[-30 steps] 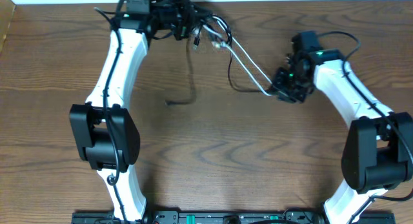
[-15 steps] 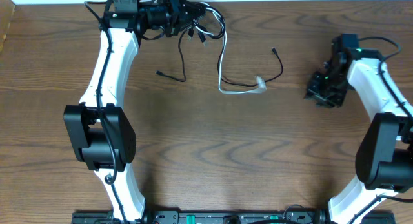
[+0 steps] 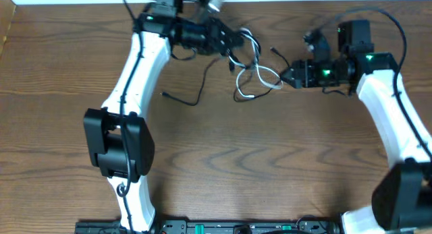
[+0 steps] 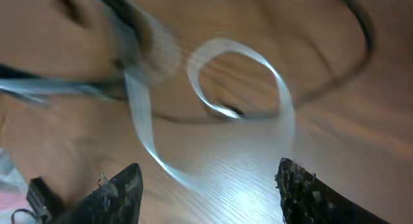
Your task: Untangle cables
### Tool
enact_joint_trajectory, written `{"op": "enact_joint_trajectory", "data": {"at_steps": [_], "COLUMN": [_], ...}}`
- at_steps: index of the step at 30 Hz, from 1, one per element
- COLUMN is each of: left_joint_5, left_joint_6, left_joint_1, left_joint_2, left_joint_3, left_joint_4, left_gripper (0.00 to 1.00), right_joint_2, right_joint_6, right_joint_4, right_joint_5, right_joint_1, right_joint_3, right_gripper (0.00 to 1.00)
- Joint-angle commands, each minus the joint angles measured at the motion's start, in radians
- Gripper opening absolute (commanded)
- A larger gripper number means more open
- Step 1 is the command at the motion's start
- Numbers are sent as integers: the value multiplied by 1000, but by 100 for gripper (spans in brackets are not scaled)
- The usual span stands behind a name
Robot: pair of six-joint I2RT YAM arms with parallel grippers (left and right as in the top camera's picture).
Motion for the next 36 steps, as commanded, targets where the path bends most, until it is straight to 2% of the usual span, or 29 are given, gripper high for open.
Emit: {"op": "enact_joint_trajectory", "data": {"at_steps": [1, 5, 12, 14, 20, 23, 27, 32, 34, 36], "left_joint_5": [32, 32, 29, 29, 7, -6, -6, -15, -60, -156], "left_joint_6": [237, 342, 320, 299, 287, 287, 287, 287, 276, 217], "left_joint_1": [-35, -61, -78, -86, -126, -129, -127, -126, -126, -127], "left_joint_2": [-13, -13, -13, -13, -13, -13, -13, -13, -13, -13], "left_joint_3": [22, 22, 22, 22, 22, 22, 22, 22, 22, 22], "left_joint_4": [-80, -153, -163, -168, -184, -198, -210, -212, -212, -212], "left_gripper": [7, 7, 7, 7, 7, 7, 8, 7, 7, 7], "right_joint_2": [-26, -16, 16, 23, 29, 29, 29, 29, 29, 29], "right_joint_6": [44, 130, 187, 249, 551, 616, 620, 626, 592, 569], "right_joint_4": [37, 52, 51, 50, 62, 61, 44, -17, -31, -49], "right_joint_5": [-47, -42, 11, 76, 341, 408, 428, 470, 466, 466], "right_joint_1": [37, 53, 95, 108, 146, 146, 133, 109, 104, 102], "right_joint_3": [5, 5, 5, 4, -2, -10, -26, -29, -29, -29], "right_gripper": [63, 59, 52, 51, 50, 42, 30, 21, 13, 7]}}
